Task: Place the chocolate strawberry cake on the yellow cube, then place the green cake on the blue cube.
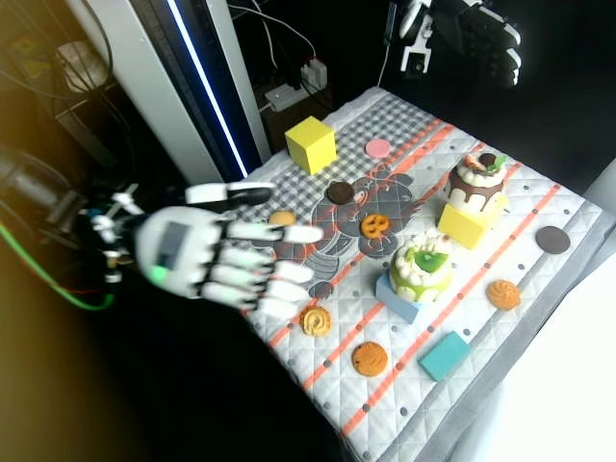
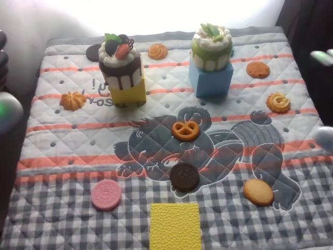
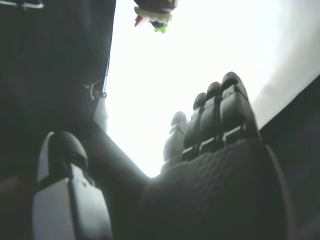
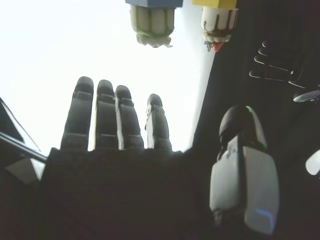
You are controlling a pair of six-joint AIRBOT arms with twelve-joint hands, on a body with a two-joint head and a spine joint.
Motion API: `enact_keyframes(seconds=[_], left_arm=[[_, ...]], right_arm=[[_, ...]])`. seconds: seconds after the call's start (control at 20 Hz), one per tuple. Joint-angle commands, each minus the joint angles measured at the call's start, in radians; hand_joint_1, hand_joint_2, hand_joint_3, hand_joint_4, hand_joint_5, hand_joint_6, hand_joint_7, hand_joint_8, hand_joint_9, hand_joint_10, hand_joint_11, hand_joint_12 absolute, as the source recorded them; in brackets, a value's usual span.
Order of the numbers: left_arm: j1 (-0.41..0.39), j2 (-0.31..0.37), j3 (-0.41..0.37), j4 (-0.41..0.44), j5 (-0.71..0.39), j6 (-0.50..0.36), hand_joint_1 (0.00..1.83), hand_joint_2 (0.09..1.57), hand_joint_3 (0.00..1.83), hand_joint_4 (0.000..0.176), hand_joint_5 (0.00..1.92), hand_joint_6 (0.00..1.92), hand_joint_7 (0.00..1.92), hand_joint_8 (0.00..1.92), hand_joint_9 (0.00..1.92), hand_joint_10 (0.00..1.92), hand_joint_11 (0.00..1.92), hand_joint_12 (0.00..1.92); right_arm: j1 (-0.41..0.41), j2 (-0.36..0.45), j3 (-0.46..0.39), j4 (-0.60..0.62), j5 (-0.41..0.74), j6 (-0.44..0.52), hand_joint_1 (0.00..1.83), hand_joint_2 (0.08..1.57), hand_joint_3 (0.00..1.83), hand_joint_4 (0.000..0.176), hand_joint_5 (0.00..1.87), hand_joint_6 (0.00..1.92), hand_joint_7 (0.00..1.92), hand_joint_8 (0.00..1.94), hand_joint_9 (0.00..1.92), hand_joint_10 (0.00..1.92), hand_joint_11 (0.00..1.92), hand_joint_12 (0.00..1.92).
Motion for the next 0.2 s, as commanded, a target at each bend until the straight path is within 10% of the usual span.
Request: enact_keyframes(seconds=[0.0, 0.15], left_arm=[[0.004, -0.005, -0.004, 0.032, -0.205, -0.028, 0.17, 1.12, 0.05, 0.168, 0.0, 0.0, 0.0, 0.0, 0.0, 0.0, 0.0, 0.0], [-0.007, 0.004, -0.011, 0.098, -0.232, -0.039, 0.36, 1.05, 0.0, 0.176, 0.0, 0.0, 0.0, 0.0, 0.0, 0.0, 0.0, 0.0]], right_arm=[[0.008, 0.01, -0.006, -0.012, 0.23, 0.022, 0.33, 1.09, 0.0, 0.176, 0.0, 0.0, 0.0, 0.0, 0.0, 0.0, 0.0, 0.0], [0.024, 0.045, -0.033, -0.033, 0.288, 0.026, 0.53, 1.08, 0.0, 0.176, 0.0, 0.0, 0.0, 0.0, 0.0, 0.0, 0.0, 0.0]])
